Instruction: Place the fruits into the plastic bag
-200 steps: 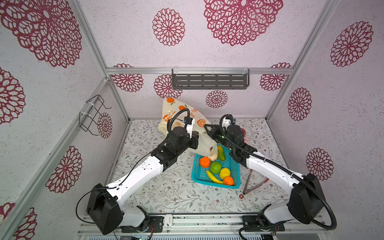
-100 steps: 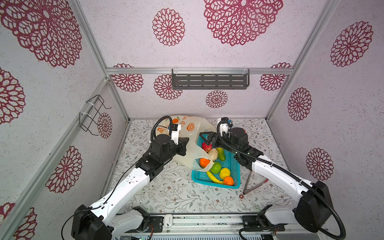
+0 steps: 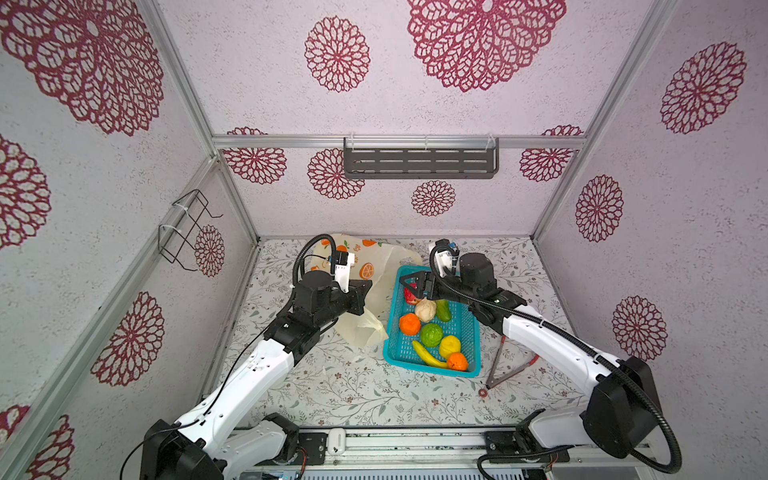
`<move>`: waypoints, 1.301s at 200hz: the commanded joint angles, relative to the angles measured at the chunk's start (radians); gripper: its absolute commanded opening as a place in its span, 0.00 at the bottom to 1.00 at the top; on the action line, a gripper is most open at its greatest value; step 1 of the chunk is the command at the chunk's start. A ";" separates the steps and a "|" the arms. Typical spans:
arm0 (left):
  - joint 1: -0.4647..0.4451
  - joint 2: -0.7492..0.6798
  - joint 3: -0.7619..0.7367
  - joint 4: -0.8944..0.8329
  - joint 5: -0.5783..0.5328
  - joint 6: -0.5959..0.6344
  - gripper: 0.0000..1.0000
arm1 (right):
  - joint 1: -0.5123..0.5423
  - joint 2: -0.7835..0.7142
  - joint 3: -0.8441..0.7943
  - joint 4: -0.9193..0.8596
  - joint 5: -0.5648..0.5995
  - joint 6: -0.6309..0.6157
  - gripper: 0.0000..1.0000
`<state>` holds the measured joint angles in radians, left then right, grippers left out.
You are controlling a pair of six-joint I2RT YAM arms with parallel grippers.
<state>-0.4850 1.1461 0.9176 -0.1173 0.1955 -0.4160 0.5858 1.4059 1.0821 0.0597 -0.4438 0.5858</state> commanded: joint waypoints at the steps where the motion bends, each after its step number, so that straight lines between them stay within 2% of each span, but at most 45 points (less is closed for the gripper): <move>1: 0.007 0.091 0.081 -0.075 -0.051 0.070 0.09 | 0.008 0.002 0.012 -0.015 -0.006 -0.011 0.77; 9: 0.007 0.136 0.119 -0.105 -0.087 0.083 0.27 | 0.008 -0.002 0.009 -0.019 0.014 -0.011 0.77; 17: 0.006 0.183 0.161 -0.137 -0.139 0.096 0.29 | 0.007 -0.011 0.009 -0.025 0.032 -0.016 0.76; 27: 0.001 0.239 0.217 -0.182 -0.184 0.116 0.43 | 0.005 -0.021 0.011 -0.035 0.049 -0.024 0.75; 35: -0.005 0.282 0.255 -0.206 -0.237 0.130 0.45 | 0.002 -0.029 0.014 -0.049 0.063 -0.034 0.75; 54: -0.040 0.378 0.351 -0.280 -0.302 0.193 0.62 | -0.012 -0.052 0.013 -0.077 0.090 -0.053 0.75; 70: -0.090 0.464 0.432 -0.347 -0.434 0.240 0.66 | -0.034 -0.068 0.006 -0.091 0.094 -0.055 0.73; 97: -0.130 0.581 0.505 -0.397 -0.559 0.249 0.78 | -0.079 -0.103 -0.009 -0.103 0.088 -0.050 0.73; 141: -0.135 0.671 0.514 -0.365 -0.654 0.215 0.85 | -0.121 -0.133 -0.034 -0.108 0.081 -0.052 0.72; 172: -0.134 0.704 0.507 -0.352 -0.717 0.204 0.86 | -0.125 -0.131 -0.052 -0.092 0.068 -0.038 0.72; 260: -0.117 0.744 0.453 -0.364 -0.653 0.178 0.87 | -0.132 -0.129 -0.055 -0.075 0.060 -0.040 0.72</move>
<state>-0.6170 1.8641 1.3991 -0.4850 -0.4763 -0.2173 0.4587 1.2991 1.0168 -0.0498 -0.3702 0.5499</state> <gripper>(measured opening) 0.867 0.717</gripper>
